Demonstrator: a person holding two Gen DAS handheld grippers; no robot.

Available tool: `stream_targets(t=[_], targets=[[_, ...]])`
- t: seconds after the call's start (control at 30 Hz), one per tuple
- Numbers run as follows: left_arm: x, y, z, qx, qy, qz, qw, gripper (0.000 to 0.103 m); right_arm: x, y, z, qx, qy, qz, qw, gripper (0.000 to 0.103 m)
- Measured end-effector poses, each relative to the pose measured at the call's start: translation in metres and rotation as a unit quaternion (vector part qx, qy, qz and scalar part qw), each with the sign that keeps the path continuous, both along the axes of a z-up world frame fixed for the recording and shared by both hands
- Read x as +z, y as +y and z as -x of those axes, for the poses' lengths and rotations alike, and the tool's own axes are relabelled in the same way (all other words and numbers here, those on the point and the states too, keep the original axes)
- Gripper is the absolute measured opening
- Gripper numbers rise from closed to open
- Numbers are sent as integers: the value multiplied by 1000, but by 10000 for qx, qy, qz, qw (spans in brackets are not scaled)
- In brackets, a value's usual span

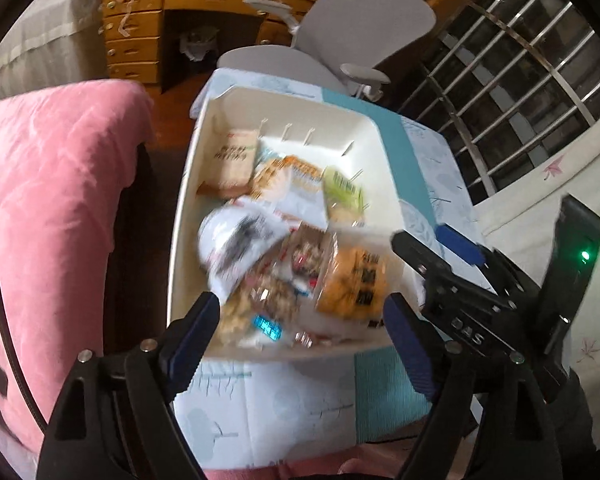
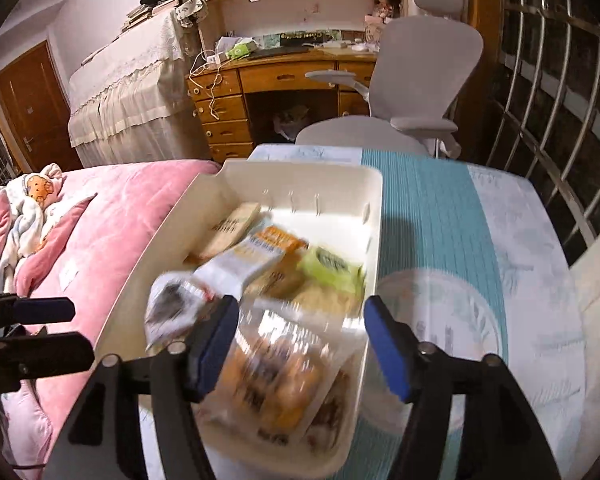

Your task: Organize snacks

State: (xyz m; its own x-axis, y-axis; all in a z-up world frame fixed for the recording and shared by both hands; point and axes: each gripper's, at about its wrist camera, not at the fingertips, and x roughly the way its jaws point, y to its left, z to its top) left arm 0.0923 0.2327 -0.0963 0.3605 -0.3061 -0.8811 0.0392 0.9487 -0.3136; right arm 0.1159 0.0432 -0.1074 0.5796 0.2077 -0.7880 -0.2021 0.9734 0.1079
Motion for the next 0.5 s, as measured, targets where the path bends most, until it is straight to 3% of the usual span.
stream_targets(t=[0.23,0.5], targets=[[-4,-18,38,131,46,-287,9995,84,-16,-24,50,-15,614,-168,9980,77],[-2,-88,74,274,-14,-386,9989,86,-25,-108,102,-246,1242,-346,9914,80]])
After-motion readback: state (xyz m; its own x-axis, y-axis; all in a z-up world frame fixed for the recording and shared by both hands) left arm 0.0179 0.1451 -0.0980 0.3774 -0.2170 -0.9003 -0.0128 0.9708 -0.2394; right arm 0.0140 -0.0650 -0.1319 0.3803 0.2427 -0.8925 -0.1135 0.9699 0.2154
